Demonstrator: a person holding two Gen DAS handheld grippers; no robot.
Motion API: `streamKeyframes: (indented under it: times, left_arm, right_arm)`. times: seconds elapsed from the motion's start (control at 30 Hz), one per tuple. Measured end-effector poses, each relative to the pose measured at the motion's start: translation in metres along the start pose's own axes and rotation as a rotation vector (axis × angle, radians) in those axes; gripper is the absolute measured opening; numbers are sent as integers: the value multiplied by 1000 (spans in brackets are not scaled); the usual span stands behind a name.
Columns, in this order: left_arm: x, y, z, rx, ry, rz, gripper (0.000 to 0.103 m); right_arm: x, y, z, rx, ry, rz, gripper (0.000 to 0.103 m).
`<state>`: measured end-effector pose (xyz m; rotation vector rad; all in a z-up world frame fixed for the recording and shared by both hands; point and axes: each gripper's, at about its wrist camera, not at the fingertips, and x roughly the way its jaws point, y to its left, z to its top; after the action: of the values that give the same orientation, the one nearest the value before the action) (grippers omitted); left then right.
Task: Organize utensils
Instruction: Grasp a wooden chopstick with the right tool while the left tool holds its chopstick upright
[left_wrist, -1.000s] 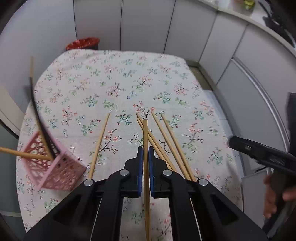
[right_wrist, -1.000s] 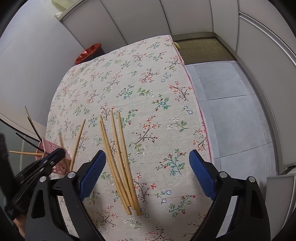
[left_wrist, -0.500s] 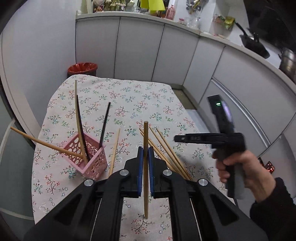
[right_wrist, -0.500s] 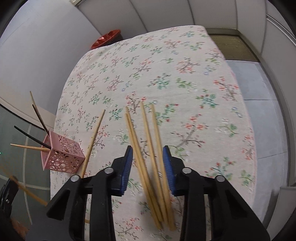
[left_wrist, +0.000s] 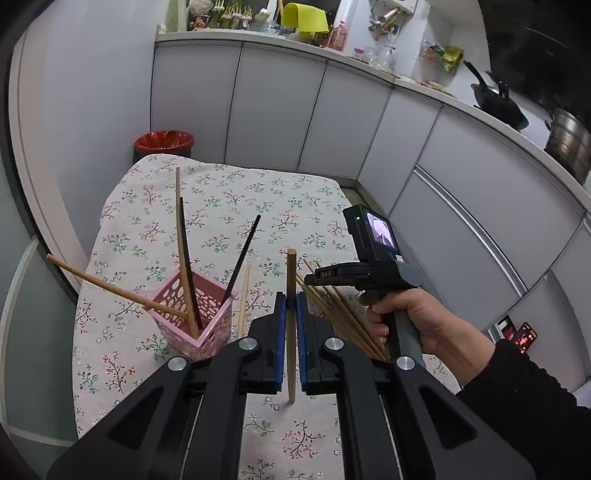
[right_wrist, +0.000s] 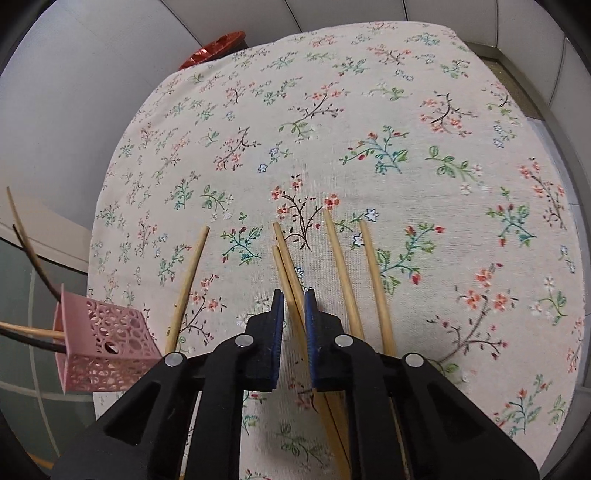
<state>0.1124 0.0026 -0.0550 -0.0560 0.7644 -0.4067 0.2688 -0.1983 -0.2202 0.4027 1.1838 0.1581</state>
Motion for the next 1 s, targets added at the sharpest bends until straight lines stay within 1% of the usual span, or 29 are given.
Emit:
streamKeyframes:
  times: [0.07,0.13,0.23,0.3,0.37,0.4,0.47,0.5,0.77,0.87,1.0]
  left_arm:
    - [0,3,0,-5,0,0,5]
    - [-2,5,1,-8,-1,-3,6]
    - [-3,5,2,-11,-4,-5,6]
    - [-3,3,2,-13,-4,-3,5]
    - [-3,2,1,-13,-5,1,6]
    - [-3,1,1,-13,-6,5,6]
    - [-3,2,1,-12,-9,14,6]
    - [-3,2,2,-12,-11,18,6]
    - [-7,3,2,-12,-23,28,6]
    - [-7,2,1,-6,-26,35,6]
    - [-16,3,2,-8,-55,40,6]
  right_arm:
    - [3,-2,1,3,0,-12,8]
    - [4,-5,2,9,-2,4,8]
    - [5,-3,2,-5,-6,-6,9]
    - [7,1,1,-29,-8,-27,11]
    - [8,9,0,-73,-20,-63,11]
    - [8,12,0,-96,-26,-80,10]
    - [7,13,-1,-118,-35,-78,6]
    - [7,13,-2,-133,-40,-90,6]
    - [2,14,-16,-194,7,-136,6]
    - [-5,10,-21,-181,1,-134,5]
    - [-37,6,-23,-164,-62,-80,5]
